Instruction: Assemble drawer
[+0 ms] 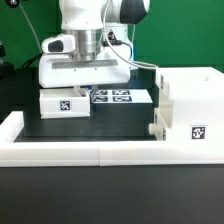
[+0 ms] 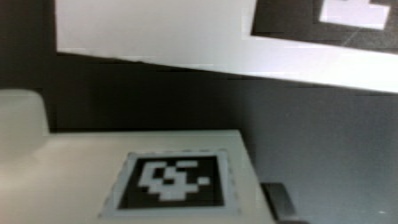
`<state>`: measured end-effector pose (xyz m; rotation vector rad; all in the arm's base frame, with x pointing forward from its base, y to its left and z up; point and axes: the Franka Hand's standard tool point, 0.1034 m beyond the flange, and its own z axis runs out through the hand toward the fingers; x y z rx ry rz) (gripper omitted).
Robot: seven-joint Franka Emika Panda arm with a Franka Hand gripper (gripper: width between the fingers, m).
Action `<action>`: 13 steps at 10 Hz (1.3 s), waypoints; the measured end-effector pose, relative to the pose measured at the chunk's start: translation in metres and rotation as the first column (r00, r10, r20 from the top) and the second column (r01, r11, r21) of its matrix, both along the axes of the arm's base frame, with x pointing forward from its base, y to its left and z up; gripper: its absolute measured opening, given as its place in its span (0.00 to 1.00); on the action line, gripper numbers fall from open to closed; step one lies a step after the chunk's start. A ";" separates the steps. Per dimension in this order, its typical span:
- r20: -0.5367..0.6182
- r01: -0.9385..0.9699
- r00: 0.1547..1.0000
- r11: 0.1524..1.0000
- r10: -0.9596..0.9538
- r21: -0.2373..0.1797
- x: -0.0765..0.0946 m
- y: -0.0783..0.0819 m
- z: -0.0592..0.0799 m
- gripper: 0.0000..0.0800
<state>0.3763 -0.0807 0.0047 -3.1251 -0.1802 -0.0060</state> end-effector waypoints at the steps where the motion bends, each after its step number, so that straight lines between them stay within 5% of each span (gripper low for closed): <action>1: 0.000 0.000 1.000 1.000 0.000 0.000 0.000 0.000 0.000 0.05; 8: -0.005 -0.316 0.949 0.948 0.317 0.033 0.052 0.021 0.042 0.06; 13: -0.004 -0.475 0.880 0.879 0.475 0.036 0.048 0.019 0.038 0.06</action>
Offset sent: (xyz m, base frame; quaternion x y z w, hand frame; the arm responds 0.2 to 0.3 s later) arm 0.0303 0.0216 0.0321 -0.0181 -0.0244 -0.1704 0.9849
